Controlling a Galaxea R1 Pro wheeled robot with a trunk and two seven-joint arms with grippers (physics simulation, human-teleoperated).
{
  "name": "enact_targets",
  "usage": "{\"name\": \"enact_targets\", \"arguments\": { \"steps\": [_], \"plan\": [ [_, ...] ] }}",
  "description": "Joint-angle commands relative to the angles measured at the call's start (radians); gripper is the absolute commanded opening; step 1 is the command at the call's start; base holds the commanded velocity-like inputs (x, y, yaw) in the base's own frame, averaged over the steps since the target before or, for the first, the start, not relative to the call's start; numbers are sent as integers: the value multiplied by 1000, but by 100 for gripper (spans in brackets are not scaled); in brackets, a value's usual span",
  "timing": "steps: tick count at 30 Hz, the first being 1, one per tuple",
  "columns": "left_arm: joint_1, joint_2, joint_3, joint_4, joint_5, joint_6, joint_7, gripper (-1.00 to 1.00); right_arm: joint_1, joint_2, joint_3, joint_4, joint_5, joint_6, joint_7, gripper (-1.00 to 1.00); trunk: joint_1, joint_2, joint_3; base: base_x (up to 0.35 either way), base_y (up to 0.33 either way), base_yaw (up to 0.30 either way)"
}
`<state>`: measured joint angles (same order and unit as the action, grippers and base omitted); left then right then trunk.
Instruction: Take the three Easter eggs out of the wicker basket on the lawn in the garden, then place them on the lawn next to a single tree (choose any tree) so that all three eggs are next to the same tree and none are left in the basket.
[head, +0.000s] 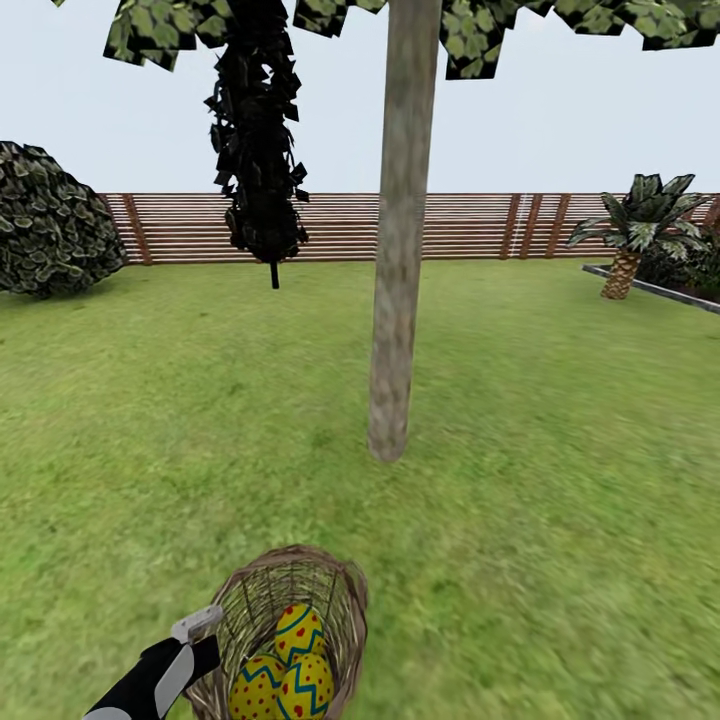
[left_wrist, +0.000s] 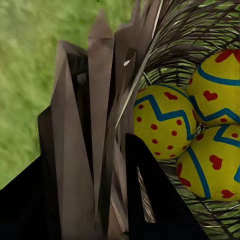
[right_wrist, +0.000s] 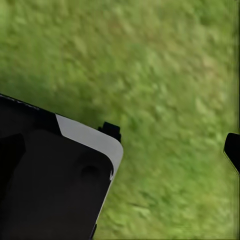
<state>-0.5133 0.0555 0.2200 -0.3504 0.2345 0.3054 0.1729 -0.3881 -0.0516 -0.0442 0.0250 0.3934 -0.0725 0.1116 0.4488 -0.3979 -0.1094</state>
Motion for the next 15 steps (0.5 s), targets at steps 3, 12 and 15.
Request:
{"name": "enact_targets", "arguments": {
  "steps": [3, 12, 15],
  "plan": [
    [-1, 0, 1, -2, 14, 4, 5, -100, -2, 1, -5, 2, 3, -6, 1, 100, 1, -2, -2, 339, 0, 0],
    [-1, 0, 1, -2, 14, 4, 5, -100, -1, 2, -5, 0, 1, -6, -3, 100, 1, -2, -2, 339, 0, 0],
    [-1, 0, 1, -2, 14, 4, 5, -100, -2, 3, -4, 1, 6, -5, -4, 100, 1, -2, -2, 339, 0, 0]
  ]
}}
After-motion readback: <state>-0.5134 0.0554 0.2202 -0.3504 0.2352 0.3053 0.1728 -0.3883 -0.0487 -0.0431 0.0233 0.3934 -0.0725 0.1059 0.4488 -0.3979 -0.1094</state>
